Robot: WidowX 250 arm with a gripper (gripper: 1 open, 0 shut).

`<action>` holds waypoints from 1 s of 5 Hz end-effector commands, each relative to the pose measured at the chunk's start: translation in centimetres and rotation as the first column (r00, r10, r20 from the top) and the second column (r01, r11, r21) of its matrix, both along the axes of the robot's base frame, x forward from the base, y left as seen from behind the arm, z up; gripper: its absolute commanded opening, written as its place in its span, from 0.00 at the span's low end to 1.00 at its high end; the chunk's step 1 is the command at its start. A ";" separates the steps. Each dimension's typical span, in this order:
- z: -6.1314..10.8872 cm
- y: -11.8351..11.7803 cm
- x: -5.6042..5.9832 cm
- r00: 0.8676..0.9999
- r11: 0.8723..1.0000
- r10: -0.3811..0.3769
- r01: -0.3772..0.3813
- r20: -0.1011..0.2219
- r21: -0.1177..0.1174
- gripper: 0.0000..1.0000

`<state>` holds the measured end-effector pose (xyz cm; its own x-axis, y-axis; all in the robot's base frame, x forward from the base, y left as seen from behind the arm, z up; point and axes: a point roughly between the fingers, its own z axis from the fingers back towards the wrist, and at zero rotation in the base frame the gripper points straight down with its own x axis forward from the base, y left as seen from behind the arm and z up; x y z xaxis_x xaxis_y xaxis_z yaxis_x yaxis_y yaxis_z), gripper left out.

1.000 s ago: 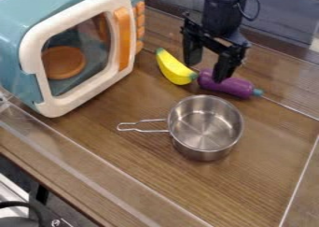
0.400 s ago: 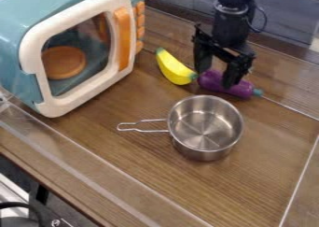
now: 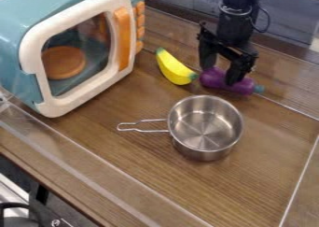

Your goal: Put the eggplant in the silver pot

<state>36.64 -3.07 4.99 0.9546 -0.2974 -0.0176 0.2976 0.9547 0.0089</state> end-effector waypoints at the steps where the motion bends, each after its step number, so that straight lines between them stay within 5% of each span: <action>1: 0.2 -0.5 0.5 0.999 1.000 -0.025 0.025 0.031 -0.003 1.00; 3: -1.0 -1.1 0.7 0.998 0.999 -0.041 0.041 0.039 -0.004 1.00; 4: -0.9 -1.3 0.7 0.998 0.999 -0.047 0.047 0.042 0.000 0.00; 5: -0.4 -1.4 0.8 0.997 0.998 -0.056 0.056 0.045 0.004 0.00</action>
